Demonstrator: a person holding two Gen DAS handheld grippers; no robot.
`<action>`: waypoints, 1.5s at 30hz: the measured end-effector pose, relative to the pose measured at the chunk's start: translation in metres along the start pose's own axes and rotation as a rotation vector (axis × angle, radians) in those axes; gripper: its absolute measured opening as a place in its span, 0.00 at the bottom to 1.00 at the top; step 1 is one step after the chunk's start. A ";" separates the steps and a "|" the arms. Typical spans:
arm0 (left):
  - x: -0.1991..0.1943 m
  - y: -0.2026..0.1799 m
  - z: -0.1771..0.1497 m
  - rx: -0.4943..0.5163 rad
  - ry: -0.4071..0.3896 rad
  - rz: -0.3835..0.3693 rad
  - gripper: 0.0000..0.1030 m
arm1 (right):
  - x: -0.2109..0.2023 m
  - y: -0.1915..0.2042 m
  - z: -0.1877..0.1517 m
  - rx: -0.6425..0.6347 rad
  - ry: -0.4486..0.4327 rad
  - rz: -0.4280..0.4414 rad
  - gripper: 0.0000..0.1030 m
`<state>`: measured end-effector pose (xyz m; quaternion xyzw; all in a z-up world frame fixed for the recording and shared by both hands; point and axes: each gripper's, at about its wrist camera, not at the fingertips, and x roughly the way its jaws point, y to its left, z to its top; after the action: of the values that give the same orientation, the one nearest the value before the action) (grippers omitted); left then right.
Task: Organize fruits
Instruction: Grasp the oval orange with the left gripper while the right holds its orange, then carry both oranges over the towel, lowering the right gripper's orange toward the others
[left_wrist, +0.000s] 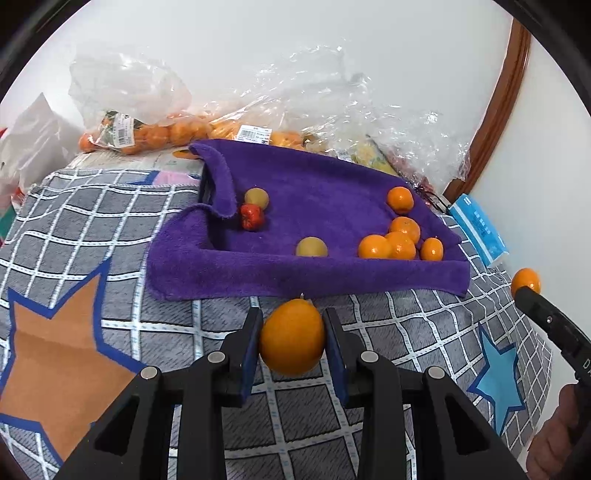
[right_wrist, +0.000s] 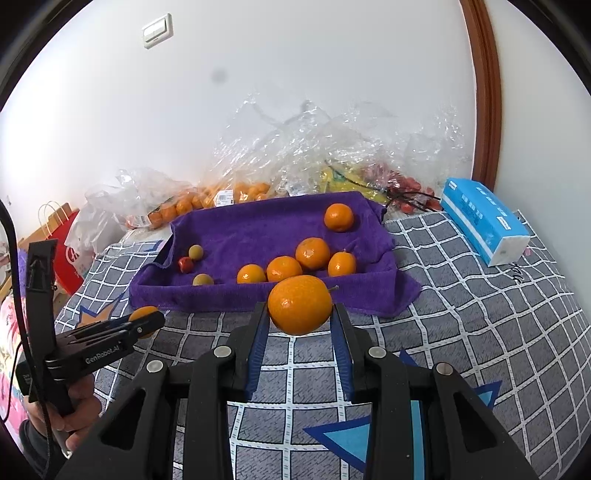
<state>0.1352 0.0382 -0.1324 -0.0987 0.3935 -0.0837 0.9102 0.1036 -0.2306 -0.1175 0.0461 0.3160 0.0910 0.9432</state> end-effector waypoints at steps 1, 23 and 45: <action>-0.002 0.001 0.000 -0.003 -0.002 0.002 0.30 | 0.000 0.001 0.000 -0.001 0.000 0.003 0.33; -0.040 0.018 0.018 -0.071 -0.036 0.032 0.30 | -0.009 0.008 0.012 -0.030 -0.043 0.012 0.33; -0.049 0.012 0.046 -0.084 -0.086 0.023 0.30 | -0.003 0.023 0.037 -0.049 -0.089 0.046 0.33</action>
<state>0.1368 0.0665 -0.0704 -0.1356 0.3583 -0.0525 0.9222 0.1203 -0.2097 -0.0835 0.0344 0.2704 0.1184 0.9548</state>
